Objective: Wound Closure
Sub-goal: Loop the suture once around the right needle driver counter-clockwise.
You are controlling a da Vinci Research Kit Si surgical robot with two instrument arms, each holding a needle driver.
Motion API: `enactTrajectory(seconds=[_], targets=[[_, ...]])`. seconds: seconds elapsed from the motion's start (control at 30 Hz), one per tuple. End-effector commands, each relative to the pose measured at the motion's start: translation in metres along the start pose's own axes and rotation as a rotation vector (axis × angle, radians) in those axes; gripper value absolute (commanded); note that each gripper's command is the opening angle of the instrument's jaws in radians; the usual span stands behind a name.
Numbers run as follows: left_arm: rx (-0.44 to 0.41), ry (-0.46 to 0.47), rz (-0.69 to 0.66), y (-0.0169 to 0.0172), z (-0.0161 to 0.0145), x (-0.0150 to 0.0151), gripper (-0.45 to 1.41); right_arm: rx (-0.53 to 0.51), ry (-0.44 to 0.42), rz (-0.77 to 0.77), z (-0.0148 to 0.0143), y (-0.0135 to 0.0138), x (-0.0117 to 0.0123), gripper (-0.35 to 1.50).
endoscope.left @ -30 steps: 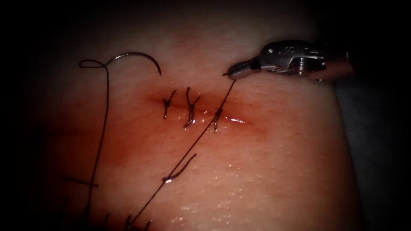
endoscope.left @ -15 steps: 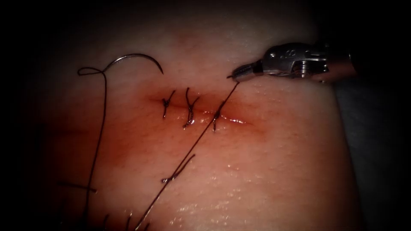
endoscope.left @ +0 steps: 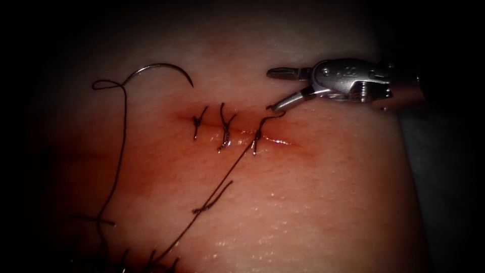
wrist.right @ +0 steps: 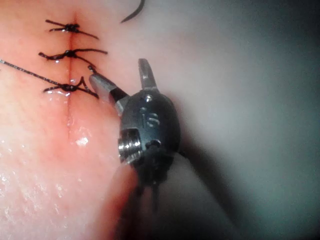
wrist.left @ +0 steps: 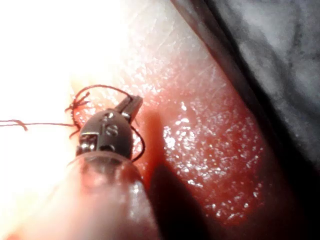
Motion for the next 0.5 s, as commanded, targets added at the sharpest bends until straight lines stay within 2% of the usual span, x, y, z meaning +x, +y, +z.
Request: enactTrajectory(seconds=[0.03,0.2,0.23,0.33,0.5], targets=[[0.02,0.004,0.011,-0.0012,0.0003,0.0,-0.45,-0.024,0.013,0.01,-0.0001,-0.0001,0.0003,1.25],[0.118,-0.03,0.046,-0.007,-0.0019,0.0011,-0.45,-0.12,0.066,-0.004,-0.0035,0.0006,0.0019,1.3],[0.155,-0.04,0.066,-0.0093,-0.0027,0.0015,-0.45,-0.176,0.075,-0.018,-0.0051,0.0009,0.0025,1.31],[0.263,-0.045,0.088,-0.0146,-0.0048,0.0024,-0.45,-0.255,0.074,-0.047,-0.0088,0.0015,0.0038,1.33],[0.368,-0.05,0.087,-0.0193,-0.0063,0.0028,-0.45,-0.331,0.055,-0.07,-0.0105,0.0,0.0043,1.38]])
